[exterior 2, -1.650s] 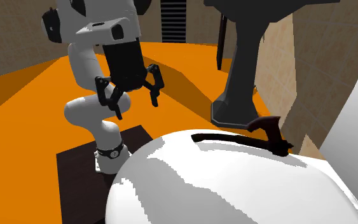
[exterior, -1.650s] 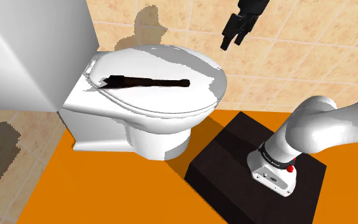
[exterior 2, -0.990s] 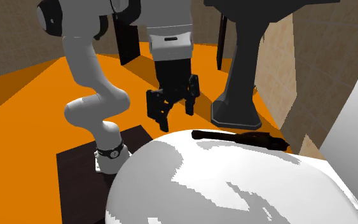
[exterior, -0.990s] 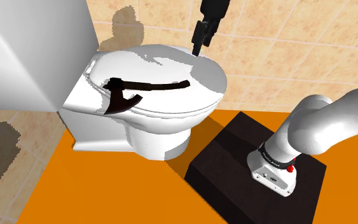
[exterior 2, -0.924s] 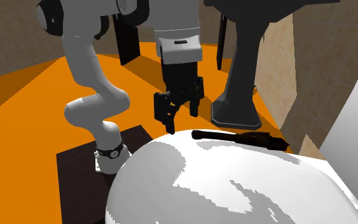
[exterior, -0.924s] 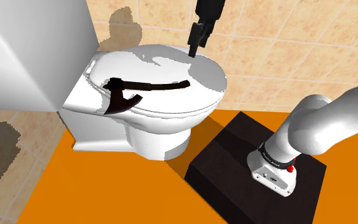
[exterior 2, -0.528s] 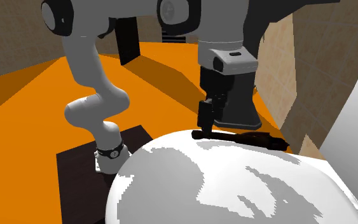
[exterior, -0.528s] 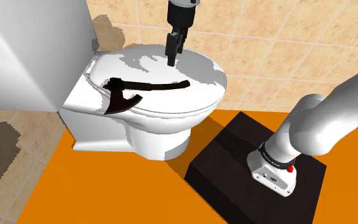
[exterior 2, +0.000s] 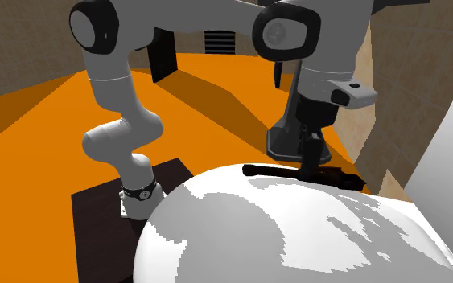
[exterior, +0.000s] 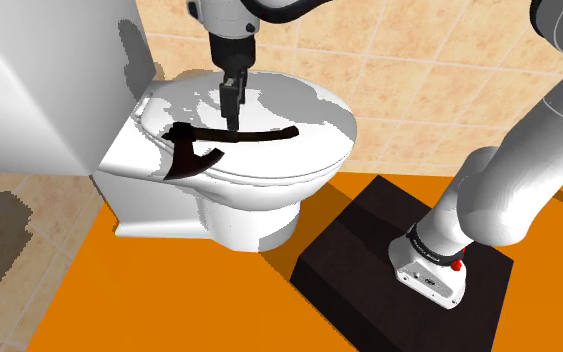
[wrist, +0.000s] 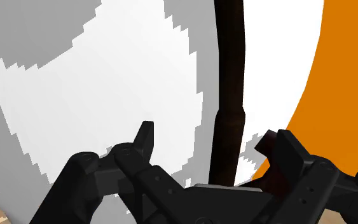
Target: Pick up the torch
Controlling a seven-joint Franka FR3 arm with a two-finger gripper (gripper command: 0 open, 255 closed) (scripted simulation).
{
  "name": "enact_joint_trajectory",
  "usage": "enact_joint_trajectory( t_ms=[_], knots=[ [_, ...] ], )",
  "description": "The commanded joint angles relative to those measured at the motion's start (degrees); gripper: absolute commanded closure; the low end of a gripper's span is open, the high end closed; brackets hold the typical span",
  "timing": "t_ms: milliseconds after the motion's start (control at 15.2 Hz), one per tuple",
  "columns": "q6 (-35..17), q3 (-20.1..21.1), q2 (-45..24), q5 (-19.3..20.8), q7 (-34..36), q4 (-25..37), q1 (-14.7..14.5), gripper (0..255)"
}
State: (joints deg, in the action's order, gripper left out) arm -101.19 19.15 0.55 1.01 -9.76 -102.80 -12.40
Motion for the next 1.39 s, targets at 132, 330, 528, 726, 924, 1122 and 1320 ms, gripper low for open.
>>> enact_joint_trajectory(
  t_ms=[132, 330, 528, 726, 924, 1122, 1320],
  knots=[
    [-2.59, 0.31, -0.98, 0.39, -0.17, -1.83, -0.3, 0],
    [-4.86, 0.32, -1.19, 0.48, -0.07, -3.91, -0.31, 0],
    [-5.35, 0.28, -1.12, 0.46, -0.13, -4.46, -0.28, 255],
    [-5.37, 0.29, -1.12, 0.46, -0.12, -4.48, -0.28, 255],
    [-5.44, 0.3, -1.11, 0.46, -0.11, -4.56, -0.29, 255],
    [-5.29, 0.32, -1.24, 0.5, -0.05, -4.29, -0.32, 255],
    [-3.03, 0.31, -1.01, 0.41, -0.15, -2.24, -0.31, 255]
  ],
)
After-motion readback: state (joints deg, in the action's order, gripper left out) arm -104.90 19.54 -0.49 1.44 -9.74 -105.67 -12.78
